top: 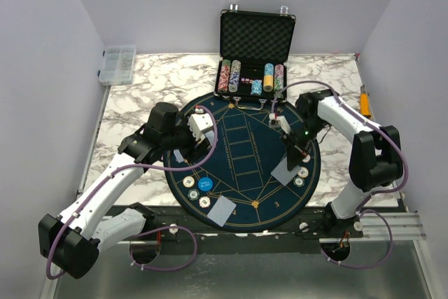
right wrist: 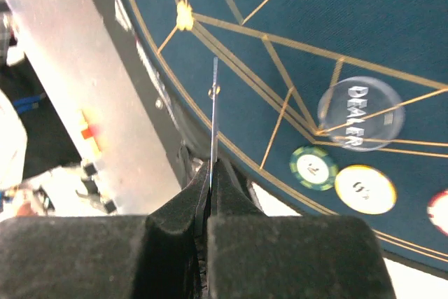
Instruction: Distribute texas hold em gaming equipment
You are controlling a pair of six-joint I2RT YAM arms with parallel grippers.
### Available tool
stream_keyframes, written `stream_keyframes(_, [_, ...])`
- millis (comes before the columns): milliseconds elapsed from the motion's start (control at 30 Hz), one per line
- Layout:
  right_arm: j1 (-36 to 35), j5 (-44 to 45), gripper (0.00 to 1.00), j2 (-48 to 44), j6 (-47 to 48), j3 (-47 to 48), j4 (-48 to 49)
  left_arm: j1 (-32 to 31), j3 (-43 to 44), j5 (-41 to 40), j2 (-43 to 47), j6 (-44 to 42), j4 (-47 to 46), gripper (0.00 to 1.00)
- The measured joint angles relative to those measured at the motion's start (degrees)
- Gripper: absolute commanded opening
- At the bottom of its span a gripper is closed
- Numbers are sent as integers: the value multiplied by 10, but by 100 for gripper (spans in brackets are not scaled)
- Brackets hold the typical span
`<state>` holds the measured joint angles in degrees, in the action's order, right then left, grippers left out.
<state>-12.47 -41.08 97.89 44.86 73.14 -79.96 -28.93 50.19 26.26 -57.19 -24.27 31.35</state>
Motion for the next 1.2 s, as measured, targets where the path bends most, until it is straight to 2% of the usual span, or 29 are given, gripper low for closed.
stream_keyframes(133, [-24,22,1,-15,48,-64,-12,0,0,2,0,3,0,0])
stream_keyframes(433, [-111,37,1,1,96,-115,-12,0,-1,3,3,4,1,0])
stream_keyframes(1000, [-152,93,2,41,39,-159,121,0,-5,3,13,4,1,0])
stream_keyframes(1200, [-152,79,2,41,32,-105,112,0,-10,3,15,4,2,0])
